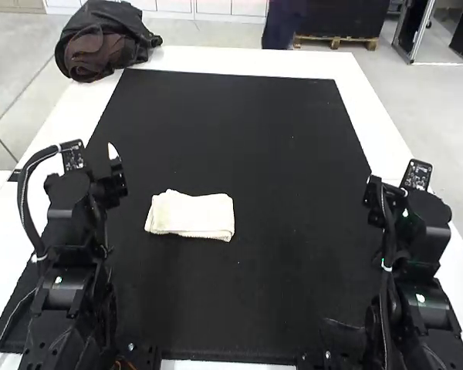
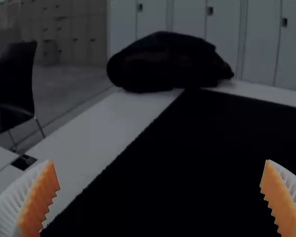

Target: Fold the towel.

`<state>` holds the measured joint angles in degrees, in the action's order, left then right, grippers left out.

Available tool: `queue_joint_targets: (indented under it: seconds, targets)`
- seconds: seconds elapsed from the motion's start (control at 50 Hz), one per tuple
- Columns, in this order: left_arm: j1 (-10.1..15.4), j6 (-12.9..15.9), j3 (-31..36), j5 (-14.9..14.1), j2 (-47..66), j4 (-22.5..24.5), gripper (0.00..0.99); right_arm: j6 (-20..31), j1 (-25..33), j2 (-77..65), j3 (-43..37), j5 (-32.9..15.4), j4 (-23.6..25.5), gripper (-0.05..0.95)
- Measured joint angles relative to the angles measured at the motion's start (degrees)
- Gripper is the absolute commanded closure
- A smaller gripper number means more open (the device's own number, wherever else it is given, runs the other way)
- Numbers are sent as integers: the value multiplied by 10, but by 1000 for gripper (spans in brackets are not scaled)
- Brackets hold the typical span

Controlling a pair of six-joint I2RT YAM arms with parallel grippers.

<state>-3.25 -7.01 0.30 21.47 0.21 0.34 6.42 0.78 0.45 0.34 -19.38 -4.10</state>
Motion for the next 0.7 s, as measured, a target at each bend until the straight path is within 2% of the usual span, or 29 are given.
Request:
queue_joint_targets:
  seconds: [0.34, 0.48, 0.7]
  targets:
    - [0, -63, 0, 0, 0, -21, 38, -5, 0, 0, 0, 112, 28, -20]
    - [0, -57, 0, 0, 0, -7, 36, -4, 0, 0, 0, 128, 28, -20]
    - [1, -27, 0, 0, 0, 4, 36, -4, 0, 0, 0, 148, 32, -20]
